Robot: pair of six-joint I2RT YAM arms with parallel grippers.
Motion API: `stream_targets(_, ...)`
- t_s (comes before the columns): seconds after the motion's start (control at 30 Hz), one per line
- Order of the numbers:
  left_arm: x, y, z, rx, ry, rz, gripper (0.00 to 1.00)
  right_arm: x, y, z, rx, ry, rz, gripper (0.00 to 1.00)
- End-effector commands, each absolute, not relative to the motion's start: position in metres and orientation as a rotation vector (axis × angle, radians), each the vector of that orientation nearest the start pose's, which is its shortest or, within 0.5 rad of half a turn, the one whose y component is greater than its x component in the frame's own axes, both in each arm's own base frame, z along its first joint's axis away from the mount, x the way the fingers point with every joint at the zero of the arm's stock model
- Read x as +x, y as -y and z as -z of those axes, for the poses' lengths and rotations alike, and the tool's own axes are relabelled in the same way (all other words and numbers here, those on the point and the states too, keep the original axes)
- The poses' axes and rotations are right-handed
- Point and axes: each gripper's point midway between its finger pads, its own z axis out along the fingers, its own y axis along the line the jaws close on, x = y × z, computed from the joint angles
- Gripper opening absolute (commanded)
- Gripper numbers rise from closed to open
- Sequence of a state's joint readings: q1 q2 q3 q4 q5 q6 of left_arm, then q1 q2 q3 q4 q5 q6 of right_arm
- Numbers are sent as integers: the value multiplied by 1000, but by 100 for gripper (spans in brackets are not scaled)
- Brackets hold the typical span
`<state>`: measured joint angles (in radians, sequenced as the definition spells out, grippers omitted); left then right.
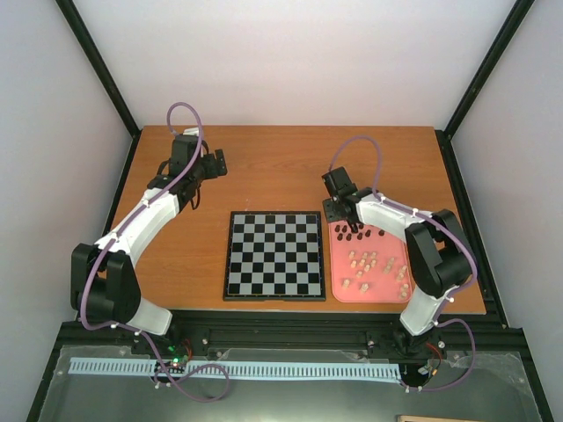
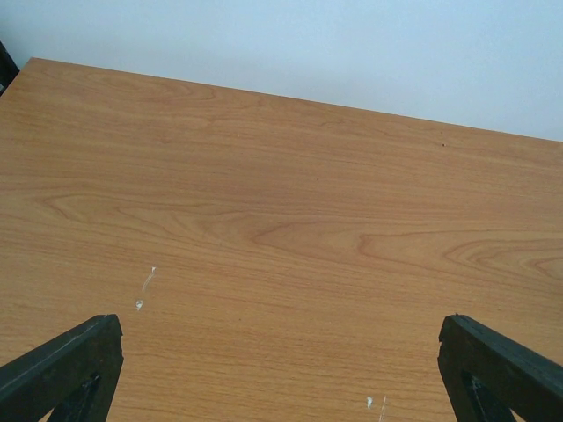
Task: Set up the chess pieces on the board
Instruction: Pick up the chess piece from the storage box.
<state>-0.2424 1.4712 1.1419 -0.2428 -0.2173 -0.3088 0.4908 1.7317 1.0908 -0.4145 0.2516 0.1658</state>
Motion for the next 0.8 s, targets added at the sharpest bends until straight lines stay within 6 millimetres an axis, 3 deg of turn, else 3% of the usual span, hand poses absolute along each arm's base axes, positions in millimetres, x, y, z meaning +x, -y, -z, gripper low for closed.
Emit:
stream_targets(0.0, 451, 73, -240, -215, -2083, 104, 100, 384, -155, -54, -324, -2575, 113, 41)
stream_targets(0.43, 453, 73, -237, -218, -2091, 94, 100, 388, -149, -42, -307, -2599, 106, 29)
stream_targets(0.77, 454, 72, -236, -219, -2093, 90, 100, 392, -149, -37, -301, -2609, 114, 14)
